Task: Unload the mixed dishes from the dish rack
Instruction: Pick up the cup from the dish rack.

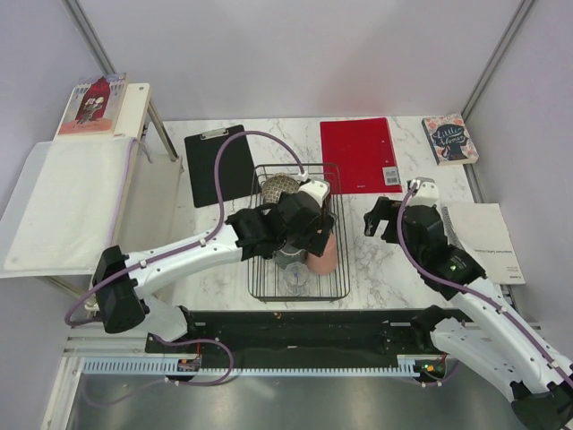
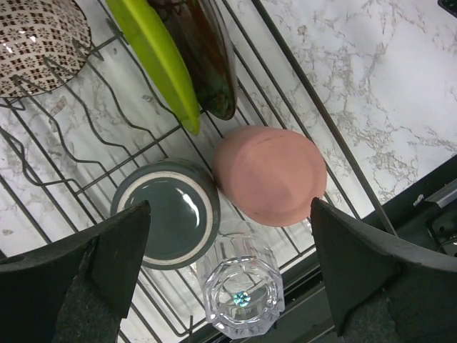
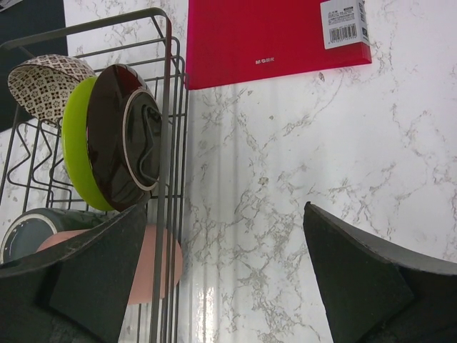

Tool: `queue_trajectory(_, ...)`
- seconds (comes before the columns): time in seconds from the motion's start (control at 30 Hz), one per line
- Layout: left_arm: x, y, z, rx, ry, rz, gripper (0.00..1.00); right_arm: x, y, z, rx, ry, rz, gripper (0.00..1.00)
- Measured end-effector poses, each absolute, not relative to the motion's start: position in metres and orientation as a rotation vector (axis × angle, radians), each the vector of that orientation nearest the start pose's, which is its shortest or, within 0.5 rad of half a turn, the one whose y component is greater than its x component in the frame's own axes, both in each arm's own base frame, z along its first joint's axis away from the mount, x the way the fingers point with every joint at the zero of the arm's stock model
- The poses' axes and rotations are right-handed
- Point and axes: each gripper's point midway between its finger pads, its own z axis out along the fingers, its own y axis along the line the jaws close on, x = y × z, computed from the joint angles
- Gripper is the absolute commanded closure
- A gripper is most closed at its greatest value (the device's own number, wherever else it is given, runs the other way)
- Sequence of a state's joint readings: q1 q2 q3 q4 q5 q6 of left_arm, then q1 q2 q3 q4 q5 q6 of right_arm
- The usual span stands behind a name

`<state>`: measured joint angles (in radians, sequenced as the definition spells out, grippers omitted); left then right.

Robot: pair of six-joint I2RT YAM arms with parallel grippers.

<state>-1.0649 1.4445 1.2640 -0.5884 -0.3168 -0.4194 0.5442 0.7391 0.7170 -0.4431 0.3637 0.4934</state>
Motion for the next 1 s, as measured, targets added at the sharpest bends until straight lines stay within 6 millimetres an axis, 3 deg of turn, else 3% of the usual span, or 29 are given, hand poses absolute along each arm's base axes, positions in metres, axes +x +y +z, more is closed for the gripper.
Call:
queue_trajectory(0.47, 0.203, -0.35, 0.203, 0.674, 2.175, -0.401, 0.01, 0.256, 0.104, 0.2, 0.179, 2.013, 0.293, 0.02)
queue_trajectory(0.87, 0.205, -0.361, 0.163, 0.728, 2.237, -0.308, 0.01, 0.253, 0.102, 0.198, 0.183, 2.011, 0.297, 0.02)
queue_trajectory(1.0, 0.206, -0.363, 0.146, 0.748, 2.264, -0.272, 0.21, 0.253, 0.102, 0.197, 0.183, 2.011, 0.297, 0.02)
